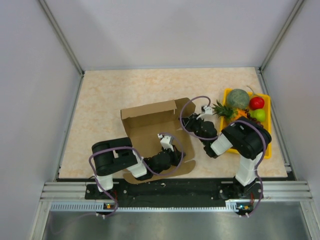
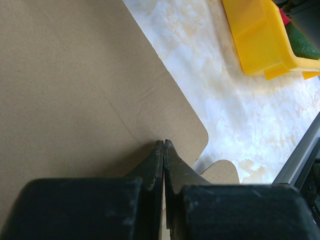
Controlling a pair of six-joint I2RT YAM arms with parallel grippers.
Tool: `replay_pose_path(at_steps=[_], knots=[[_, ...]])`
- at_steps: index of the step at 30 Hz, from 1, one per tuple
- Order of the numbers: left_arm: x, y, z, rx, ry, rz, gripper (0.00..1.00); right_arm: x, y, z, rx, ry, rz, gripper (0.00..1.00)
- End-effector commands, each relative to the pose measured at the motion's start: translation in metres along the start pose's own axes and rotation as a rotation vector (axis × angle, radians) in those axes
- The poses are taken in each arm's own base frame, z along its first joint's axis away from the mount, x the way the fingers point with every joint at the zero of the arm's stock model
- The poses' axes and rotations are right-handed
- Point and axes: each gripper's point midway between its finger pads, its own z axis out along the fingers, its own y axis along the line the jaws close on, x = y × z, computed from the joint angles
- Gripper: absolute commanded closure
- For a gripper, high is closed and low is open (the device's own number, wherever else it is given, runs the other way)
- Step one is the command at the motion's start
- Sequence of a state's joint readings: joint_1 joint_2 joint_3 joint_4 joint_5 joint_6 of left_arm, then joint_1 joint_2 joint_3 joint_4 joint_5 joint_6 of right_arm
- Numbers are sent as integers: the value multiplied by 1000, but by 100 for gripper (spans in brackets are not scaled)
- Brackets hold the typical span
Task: Fold the paper box
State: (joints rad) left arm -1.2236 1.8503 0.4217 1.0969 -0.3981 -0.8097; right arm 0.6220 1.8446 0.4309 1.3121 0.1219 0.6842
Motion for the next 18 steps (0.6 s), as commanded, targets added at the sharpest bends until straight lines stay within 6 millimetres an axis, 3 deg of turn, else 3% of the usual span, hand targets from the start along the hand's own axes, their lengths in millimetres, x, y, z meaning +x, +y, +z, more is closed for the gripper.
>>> replay_pose_path(at_steps=[1, 7, 10, 13, 14, 18], knots=[[5, 6, -4, -12, 15, 10, 100, -22, 42, 3, -136, -66, -45, 76], [4, 6, -4, -9, 13, 6, 100, -3, 48, 8, -167, 0, -74, 76], [4, 7, -5, -13, 14, 10, 100, -10, 39, 0, -125, -29, -116, 71], [5, 6, -5, -9, 14, 7, 100, -13, 18, -9, 0, -13, -126, 65], [4, 5, -5, -6, 14, 8, 100, -26, 16, -13, 42, -49, -114, 64], [5, 4, -4, -3, 17, 11, 100, -26, -14, -28, 158, -47, -97, 62]])
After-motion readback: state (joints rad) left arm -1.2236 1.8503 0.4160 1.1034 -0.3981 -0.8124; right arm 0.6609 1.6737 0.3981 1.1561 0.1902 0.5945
